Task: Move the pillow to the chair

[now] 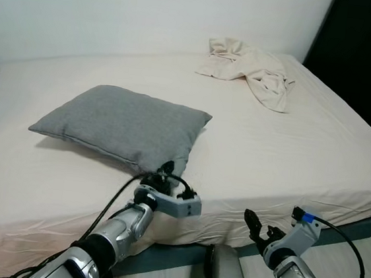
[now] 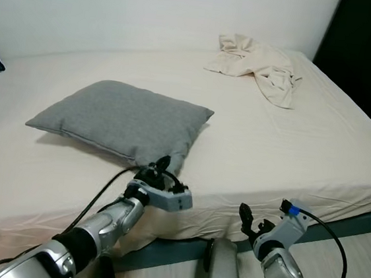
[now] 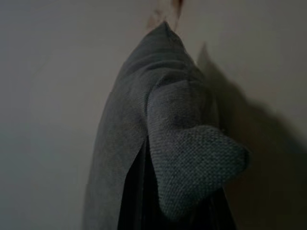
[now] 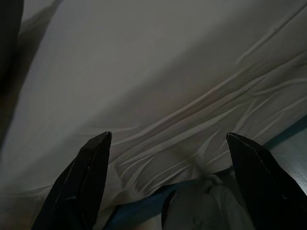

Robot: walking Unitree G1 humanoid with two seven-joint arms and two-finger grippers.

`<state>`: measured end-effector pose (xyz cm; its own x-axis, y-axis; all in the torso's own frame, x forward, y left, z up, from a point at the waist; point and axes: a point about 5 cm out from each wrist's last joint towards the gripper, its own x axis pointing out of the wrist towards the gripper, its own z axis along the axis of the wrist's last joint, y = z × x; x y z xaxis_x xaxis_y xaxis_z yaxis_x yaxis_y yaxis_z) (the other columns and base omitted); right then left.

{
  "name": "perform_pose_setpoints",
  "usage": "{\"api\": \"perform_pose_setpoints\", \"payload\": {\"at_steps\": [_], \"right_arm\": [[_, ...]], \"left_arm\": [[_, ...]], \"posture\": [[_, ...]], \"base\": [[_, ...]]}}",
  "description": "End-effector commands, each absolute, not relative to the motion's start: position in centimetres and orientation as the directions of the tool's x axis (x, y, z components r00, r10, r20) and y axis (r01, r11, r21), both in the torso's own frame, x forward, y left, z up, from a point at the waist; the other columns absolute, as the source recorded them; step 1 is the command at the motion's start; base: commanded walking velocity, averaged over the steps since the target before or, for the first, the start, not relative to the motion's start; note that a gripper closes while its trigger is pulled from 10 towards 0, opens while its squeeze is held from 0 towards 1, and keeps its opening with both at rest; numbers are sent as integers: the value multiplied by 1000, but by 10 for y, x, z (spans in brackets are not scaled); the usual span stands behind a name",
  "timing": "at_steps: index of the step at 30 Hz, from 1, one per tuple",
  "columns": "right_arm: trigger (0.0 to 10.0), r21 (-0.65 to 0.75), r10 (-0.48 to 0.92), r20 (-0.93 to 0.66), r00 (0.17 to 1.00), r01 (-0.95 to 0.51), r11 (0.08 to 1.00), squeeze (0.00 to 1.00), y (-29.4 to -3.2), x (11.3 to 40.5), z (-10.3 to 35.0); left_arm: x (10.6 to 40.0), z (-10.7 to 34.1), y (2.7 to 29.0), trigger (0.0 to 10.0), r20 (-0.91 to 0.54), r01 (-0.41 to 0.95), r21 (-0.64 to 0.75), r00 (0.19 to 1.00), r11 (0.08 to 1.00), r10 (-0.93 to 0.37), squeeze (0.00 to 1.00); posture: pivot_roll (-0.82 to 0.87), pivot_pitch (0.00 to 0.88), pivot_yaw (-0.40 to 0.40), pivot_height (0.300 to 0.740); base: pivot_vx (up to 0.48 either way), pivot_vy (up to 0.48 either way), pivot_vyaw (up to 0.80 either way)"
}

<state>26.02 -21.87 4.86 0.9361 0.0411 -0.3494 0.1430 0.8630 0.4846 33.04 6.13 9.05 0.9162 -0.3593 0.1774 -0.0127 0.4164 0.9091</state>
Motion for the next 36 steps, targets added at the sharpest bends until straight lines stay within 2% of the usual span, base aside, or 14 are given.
{"api": "perform_pose_setpoints", "payload": {"at_steps": [1,2,3,5,9,12,16,20,31,36], "right_arm": [[10000,489,66,-322,944,106,866,0,-212,263,53],[10000,494,78,-305,949,87,865,0,-209,264,55],[10000,494,78,-305,949,87,865,0,-209,264,55],[10000,505,109,-268,957,43,862,0,-204,267,61],[10000,510,130,-252,959,17,860,0,-201,270,63],[10000,514,152,-241,958,-7,858,0,-197,273,66],[10000,517,157,-235,959,-14,856,0,-196,275,67],[10000,522,168,-226,960,-26,853,0,-195,276,69],[10000,521,181,-219,959,-42,853,0,-195,279,70],[10000,516,182,-220,958,-44,855,0,-195,280,69]], "left_arm": [[334,93,75,0,165,8,843,948,537,-274,0],[336,96,81,0,146,30,757,966,653,-214,0],[336,96,81,0,146,30,757,966,653,-214,0],[340,114,95,0,186,6,581,972,814,-140,0],[344,134,105,0,255,-43,510,961,859,-103,0],[348,166,115,0,348,-87,384,936,919,-57,0],[348,179,116,0,386,-71,334,920,940,-67,0],[341,189,120,0,406,5,271,906,963,-119,0],[325,196,160,0,374,183,11,911,983,-174,0],[322,197,166,0,373,224,-61,909,973,-186,0]], "posture": [[-133,139,57,505],[-134,135,57,505],[-134,135,57,505],[-128,127,53,515],[-119,120,46,525],[-117,111,46,540],[-117,105,44,550],[-120,99,39,570],[-110,91,29,620],[-107,85,28,640]], "base": [[0,0,0],[0,0,0],[0,0,0],[0,0,0],[0,0,0],[0,0,0],[0,0,0],[0,0,0],[0,0,0],[0,0,0]]}}
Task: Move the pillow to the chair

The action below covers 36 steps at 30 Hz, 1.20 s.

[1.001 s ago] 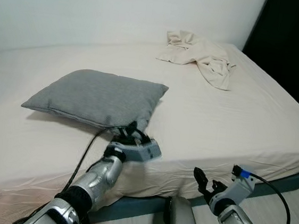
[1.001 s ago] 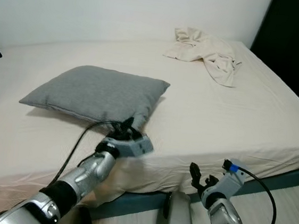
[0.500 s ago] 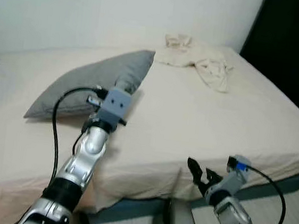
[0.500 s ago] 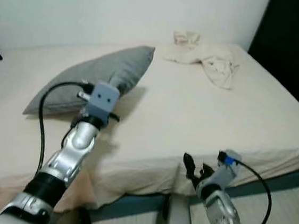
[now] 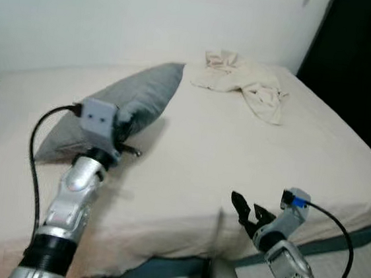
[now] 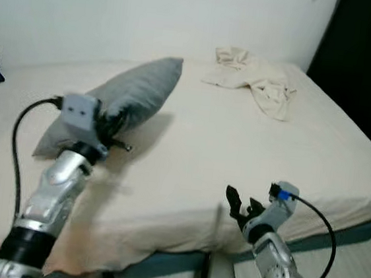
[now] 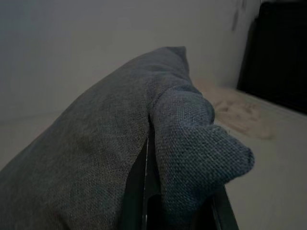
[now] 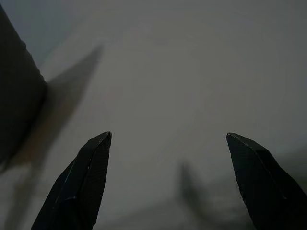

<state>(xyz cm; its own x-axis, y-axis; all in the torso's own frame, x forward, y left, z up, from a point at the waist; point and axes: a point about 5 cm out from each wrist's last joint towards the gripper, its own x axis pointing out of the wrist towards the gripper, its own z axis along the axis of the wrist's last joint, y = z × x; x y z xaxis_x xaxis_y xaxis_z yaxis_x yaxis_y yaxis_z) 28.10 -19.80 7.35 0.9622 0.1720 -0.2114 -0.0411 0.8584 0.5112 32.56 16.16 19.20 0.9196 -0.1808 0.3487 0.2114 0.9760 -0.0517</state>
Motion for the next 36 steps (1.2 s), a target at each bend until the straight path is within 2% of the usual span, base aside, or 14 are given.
{"api": "perform_pose_setpoints", "payload": {"at_steps": [1,8,17,22,26,27,28,29,36], "right_arm": [[10000,516,182,-221,958,-43,856,0,-195,281,69],[10000,516,177,-228,957,-35,856,0,-196,279,66],[10000,507,189,-239,953,-44,861,0,-195,282,64],[10000,496,193,-247,950,-47,867,0,-195,283,63],[10000,493,193,-251,949,-46,869,0,-196,282,62],[10000,491,193,-253,948,-46,870,0,-196,282,62],[10000,490,193,-254,948,-46,871,0,-196,282,61],[10000,487,192,-256,947,-45,872,0,-197,282,61],[10000,467,157,-268,951,-14,884,0,-200,281,59]], "left_arm": [[320,195,166,0,368,240,-76,909,968,-197,0],[311,187,167,0,333,284,-121,914,951,-231,0],[308,180,176,0,309,273,-186,928,944,-208,0],[305,167,171,0,267,275,-210,939,938,-215,0],[304,161,166,0,244,281,-224,943,933,-225,0],[303,157,163,2824,233,282,-229,945,932,-229,0],[303,155,161,2824,225,283,-232,946,931,-232,0],[303,149,158,10000,195,276,-246,953,929,-231,0],[303,139,153,10000,141,240,-259,968,936,-209,0]], "posture": [[-107,84,29,645],[-101,84,31,675],[-90,68,21,710],[-92,63,19,740],[-95,62,18,740],[-97,63,17,740],[-97,63,17,740],[-98,64,18,740],[-101,66,16,740]], "base": [[0,0,0],[0,0,0],[0,0,0],[0,0,0],[0,0,0],[0,0,0],[0,0,0],[0,0,0],[0,0,0]]}}
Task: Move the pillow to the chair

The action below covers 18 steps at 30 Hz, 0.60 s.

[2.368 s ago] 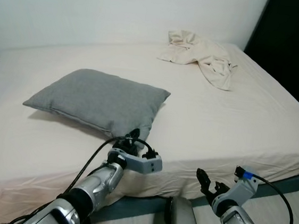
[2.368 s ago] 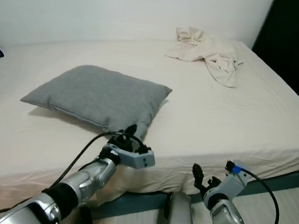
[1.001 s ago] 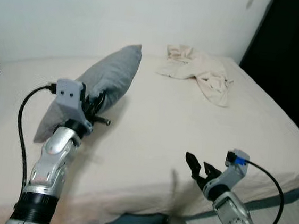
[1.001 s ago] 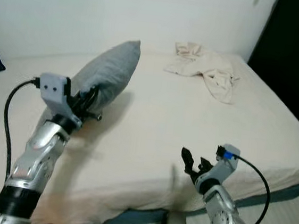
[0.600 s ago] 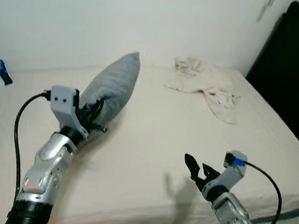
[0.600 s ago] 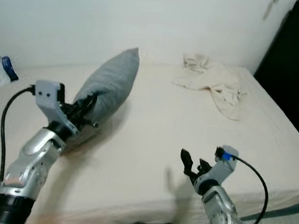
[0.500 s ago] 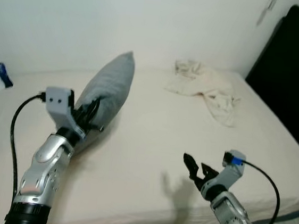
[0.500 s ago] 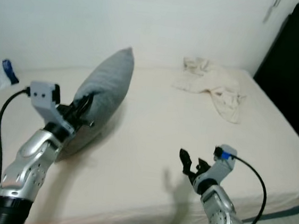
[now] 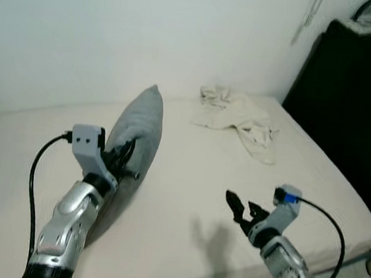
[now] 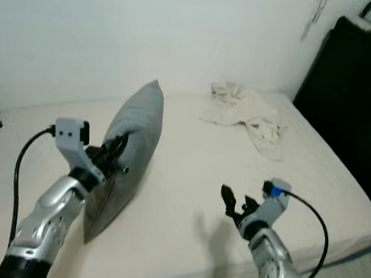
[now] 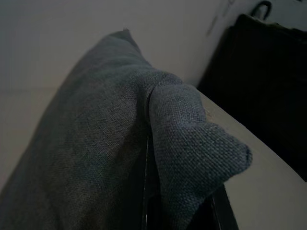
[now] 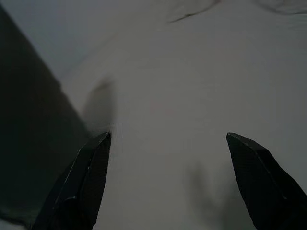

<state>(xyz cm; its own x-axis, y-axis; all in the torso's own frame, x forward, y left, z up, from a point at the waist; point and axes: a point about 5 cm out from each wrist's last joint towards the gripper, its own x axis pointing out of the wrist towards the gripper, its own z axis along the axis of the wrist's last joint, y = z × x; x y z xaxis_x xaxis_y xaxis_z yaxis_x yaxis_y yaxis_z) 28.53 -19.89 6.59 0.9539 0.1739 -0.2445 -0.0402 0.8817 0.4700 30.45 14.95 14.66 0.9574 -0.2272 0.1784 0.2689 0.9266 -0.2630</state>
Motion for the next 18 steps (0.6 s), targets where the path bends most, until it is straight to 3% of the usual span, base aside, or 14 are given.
{"api": "perform_pose_setpoints", "payload": {"at_steps": [1,3,10,18], "right_arm": [[10000,453,143,-281,949,0,892,0,-201,281,58],[10000,433,124,-304,944,21,901,0,-203,281,55],[10000,411,102,-312,944,38,911,0,-207,282,53],[10000,348,53,-311,949,61,936,0,-211,281,53]], "left_arm": [[304,138,153,10000,133,233,-255,970,938,-205,0],[306,133,151,10000,78,224,-257,974,940,-210,0],[309,133,153,10000,78,199,-237,980,951,-185,0],[309,130,153,10000,73,193,-200,981,960,-182,0]], "posture": [[-102,66,14,740],[-102,66,14,740],[-105,67,11,740],[-110,69,11,740]], "base": [[0,0,0],[0,0,0],[-478,0,0],[0,0,0]]}}
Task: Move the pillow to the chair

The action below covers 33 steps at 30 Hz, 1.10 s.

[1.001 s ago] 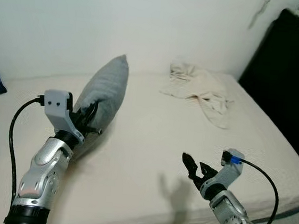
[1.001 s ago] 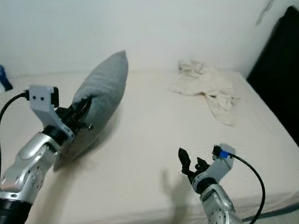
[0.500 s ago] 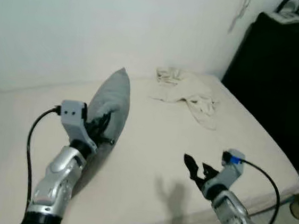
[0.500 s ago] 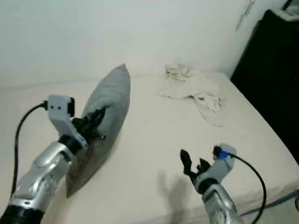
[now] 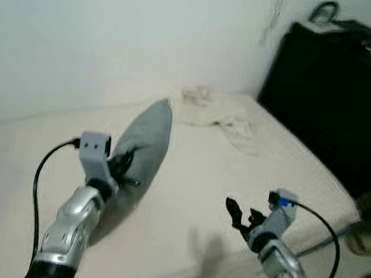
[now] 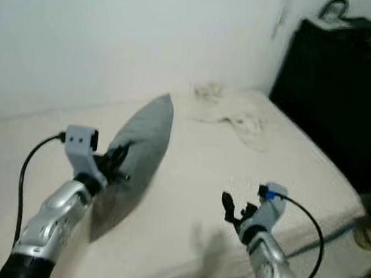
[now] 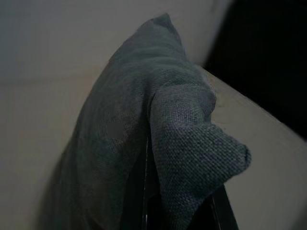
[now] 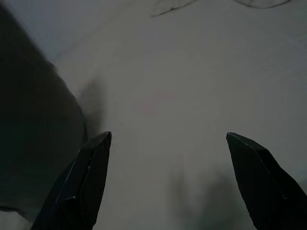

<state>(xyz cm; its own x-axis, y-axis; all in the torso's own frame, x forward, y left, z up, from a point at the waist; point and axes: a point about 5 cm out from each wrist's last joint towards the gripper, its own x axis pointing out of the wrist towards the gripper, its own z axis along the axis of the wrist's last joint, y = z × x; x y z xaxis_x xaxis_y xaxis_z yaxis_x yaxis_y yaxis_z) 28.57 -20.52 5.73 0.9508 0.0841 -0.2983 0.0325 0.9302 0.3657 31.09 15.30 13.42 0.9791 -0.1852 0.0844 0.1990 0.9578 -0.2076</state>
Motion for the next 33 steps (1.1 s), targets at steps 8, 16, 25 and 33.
{"api": "perform_pose_setpoints", "payload": {"at_steps": [8,16,25,33], "right_arm": [[10000,274,4,-312,950,86,958,0,-215,282,53],[10000,305,94,-272,958,-7,952,0,-209,279,54],[10000,358,149,-195,969,-72,931,0,-202,277,62],[10000,291,131,-284,950,-45,956,0,-205,271,44]], "left_arm": [[310,130,145,10000,78,215,-162,976,963,-205,0],[305,120,136,10000,55,256,-41,966,966,-254,0],[296,109,130,10000,35,290,-28,957,957,-289,0],[284,78,129,10000,-80,347,57,936,936,-342,0]], "posture": [[-113,69,10,740],[-109,69,12,740],[-106,68,13,740],[-104,66,14,740]], "base": [[0,0,0],[0,0,0],[0,0,385],[0,0,345]]}}
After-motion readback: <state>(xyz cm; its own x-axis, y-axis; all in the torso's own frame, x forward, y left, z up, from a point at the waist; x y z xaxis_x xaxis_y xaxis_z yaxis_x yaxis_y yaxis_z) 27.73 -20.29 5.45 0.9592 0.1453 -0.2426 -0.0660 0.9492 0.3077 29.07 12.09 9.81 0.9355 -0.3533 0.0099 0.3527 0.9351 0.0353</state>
